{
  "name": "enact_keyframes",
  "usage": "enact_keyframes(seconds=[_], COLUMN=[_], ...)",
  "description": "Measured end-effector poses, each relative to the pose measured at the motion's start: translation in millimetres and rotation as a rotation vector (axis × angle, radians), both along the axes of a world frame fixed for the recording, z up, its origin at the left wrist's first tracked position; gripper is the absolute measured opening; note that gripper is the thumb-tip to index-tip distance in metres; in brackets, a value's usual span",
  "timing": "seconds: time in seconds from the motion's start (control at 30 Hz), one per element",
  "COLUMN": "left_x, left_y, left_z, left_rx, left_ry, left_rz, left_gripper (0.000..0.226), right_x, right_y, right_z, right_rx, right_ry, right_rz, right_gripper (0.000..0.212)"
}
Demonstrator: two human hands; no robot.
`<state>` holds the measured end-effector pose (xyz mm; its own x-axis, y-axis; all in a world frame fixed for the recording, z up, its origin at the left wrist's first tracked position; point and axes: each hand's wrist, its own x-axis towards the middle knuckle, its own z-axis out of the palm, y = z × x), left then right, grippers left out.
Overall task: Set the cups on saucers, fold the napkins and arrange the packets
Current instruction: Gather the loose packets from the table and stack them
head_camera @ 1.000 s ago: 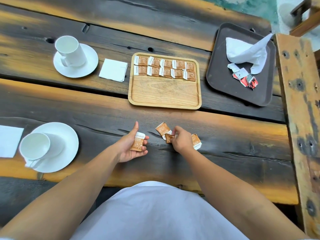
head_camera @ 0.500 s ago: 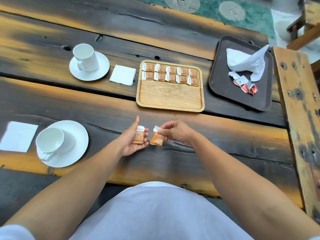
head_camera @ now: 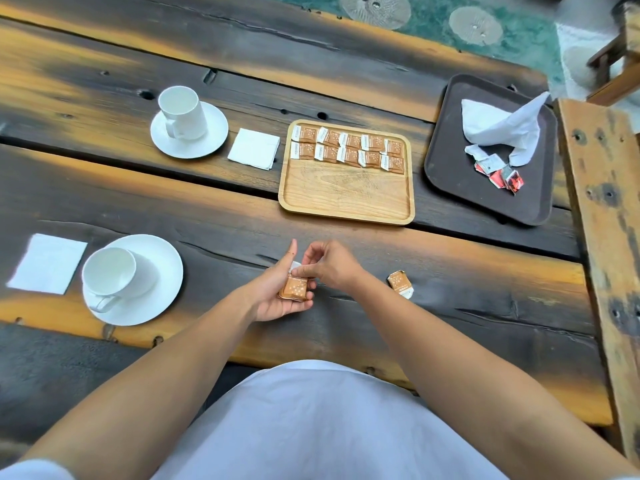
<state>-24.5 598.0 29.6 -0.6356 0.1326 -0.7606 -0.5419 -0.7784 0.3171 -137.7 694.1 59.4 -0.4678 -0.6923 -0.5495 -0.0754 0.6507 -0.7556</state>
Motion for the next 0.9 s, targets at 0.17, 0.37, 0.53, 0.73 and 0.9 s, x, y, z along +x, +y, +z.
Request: enact_keyframes(seconds=[0.17, 0.37, 0.53, 0.73, 0.9], left_x=[-3, -15, -27, -35, -36], left_y=[7, 9, 9, 12, 10], left_z=[-4, -7, -11, -12, -9], left_rx=[-0.035, -0.018, -0.004, 0.009, -0.014], left_ry=[0.021, 0.006, -0.028, -0.032, -0.025], left_rz=[-0.052, -0.023, 0.036, -0.001, -0.037], left_gripper=[0.041, 0.012, 0.017, 0.021, 0.034], right_x=[-16, -77, -75, -62, -66], right_y=[15, 86, 136, 134, 120], right_z=[-12, -36, -55, -66, -67], right_rx=[0.039, 0.383, 0.644, 0.64, 0.637], right_ry=[0.003, 0.3, 0.305, 0.352, 0.323], right_rz=[-0.08, -0.374, -0.327, -0.305, -0.292], right_gripper=[0.017, 0.025, 0.055, 0.057, 0.037])
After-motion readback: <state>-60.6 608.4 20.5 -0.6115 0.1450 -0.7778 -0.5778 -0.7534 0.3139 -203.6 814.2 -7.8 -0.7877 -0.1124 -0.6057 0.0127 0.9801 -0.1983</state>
